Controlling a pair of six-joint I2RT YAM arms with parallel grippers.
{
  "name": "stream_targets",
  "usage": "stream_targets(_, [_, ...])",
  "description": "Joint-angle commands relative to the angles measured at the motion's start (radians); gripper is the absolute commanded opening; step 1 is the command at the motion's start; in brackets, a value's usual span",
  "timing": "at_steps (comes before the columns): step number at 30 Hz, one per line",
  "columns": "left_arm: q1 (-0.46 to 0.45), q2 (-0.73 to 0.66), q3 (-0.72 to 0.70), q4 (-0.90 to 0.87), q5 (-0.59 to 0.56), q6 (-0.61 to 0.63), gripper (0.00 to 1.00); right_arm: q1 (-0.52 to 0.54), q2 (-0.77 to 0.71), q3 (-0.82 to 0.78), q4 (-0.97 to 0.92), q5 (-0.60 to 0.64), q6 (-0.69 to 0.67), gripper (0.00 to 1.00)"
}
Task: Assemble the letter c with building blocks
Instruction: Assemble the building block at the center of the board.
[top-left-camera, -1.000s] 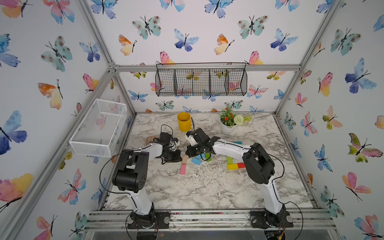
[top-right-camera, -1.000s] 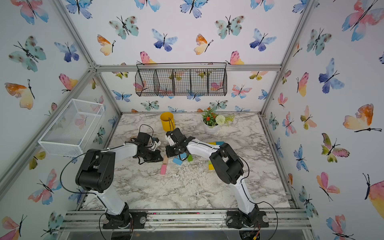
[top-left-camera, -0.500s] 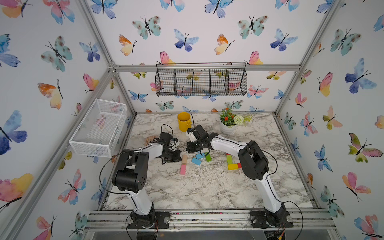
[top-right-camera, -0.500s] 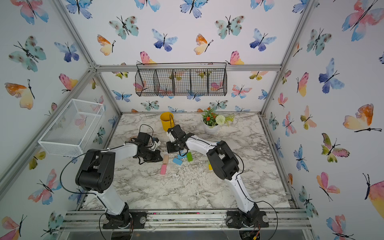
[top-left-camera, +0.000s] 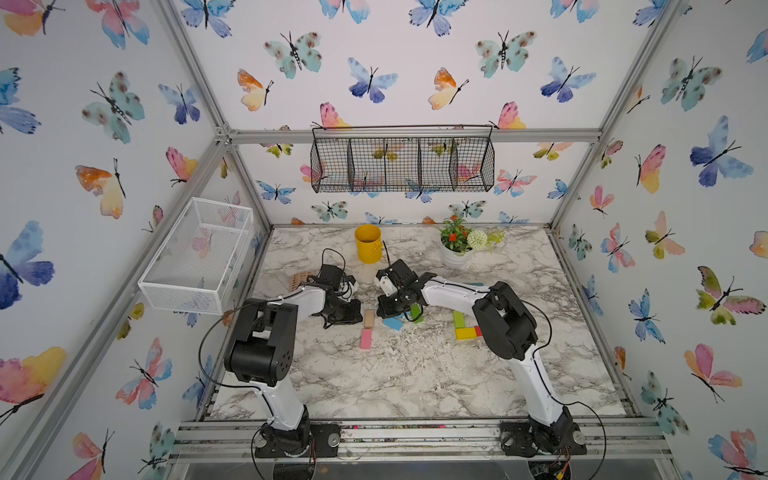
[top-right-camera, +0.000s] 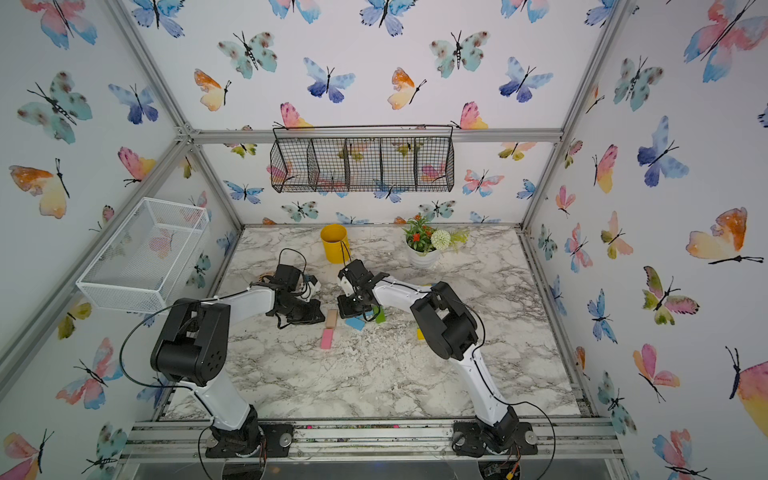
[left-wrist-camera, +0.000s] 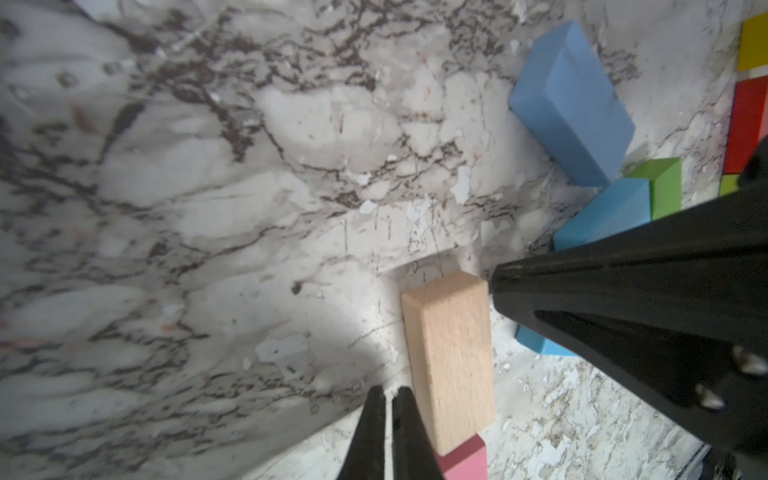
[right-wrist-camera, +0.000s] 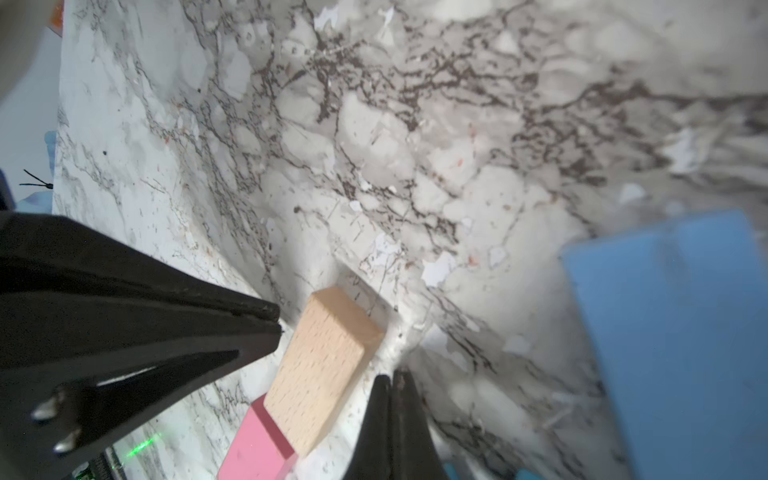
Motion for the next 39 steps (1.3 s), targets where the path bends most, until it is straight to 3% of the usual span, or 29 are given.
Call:
stream_targets(1, [-0.003, -0.029, 0.014, -0.014, 0.001, 0.004, 0.1, 0.01, -0.01, -0.014, -0.01, -0.039, -0.013, 0.03])
stream_targets(39, [-0.003, -0.027, 0.015, -0.013, 0.016, 0.013, 0.11, 0.045, -0.039, -0.054, 0.02, -0.075, -0.003, 0.03])
